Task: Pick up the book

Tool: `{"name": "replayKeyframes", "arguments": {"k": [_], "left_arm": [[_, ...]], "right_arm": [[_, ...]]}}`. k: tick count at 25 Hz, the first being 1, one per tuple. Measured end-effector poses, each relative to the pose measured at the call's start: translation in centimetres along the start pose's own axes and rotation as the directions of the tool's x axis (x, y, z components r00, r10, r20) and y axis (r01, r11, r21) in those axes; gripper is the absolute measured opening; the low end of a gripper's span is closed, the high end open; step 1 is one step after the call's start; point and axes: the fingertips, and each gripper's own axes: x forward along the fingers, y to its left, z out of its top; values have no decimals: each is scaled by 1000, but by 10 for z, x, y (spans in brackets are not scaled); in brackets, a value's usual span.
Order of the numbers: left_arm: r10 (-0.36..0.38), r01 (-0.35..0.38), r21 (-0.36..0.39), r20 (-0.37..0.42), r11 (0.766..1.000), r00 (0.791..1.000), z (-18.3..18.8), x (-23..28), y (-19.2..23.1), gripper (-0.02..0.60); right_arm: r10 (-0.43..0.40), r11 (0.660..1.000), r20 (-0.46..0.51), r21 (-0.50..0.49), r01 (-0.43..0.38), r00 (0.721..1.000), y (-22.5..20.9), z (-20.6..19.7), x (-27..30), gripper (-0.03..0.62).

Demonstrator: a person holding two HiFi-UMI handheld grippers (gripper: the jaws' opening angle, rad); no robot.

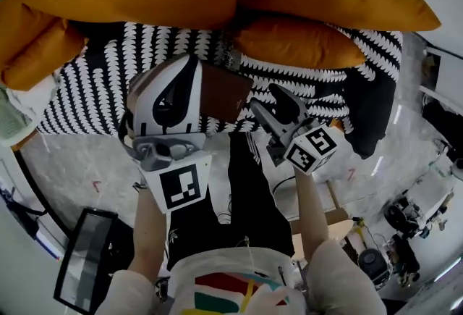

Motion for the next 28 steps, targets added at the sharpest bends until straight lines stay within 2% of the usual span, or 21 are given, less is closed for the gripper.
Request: {"name": "replayKeyframes", "arguments": {"k": [6, 10, 14, 16, 20, 28], "left_arm": [[-31, 29, -53, -34, 998, 999, -62, 9, -32, 8], [-36, 32, -78, -57, 996, 998, -88, 11, -46, 8], [-51, 46, -89, -52, 995, 997, -94, 13, -54, 8], [-61, 56, -91, -47, 994, 997, -93, 15, -56, 8], [-52, 48, -105, -42, 993, 998, -91, 17, -50, 8], [-34, 26, -121, -69, 992, 997, -109, 16, -41, 8]], "right_arm": [[-5, 988, -182, 150, 33, 983, -72, -97, 42, 253], [-15, 975, -258, 211, 72, 966, -98, -135, 53, 253], [36, 940, -217, 339, 41, 975, -96, -140, 69, 255], [37, 926, -196, 376, 41, 980, -95, -140, 82, 255], [21, 937, -242, 344, 65, 970, -97, -144, 96, 253], [85, 934, -265, 356, 16, 961, -97, -143, 94, 252]]}}
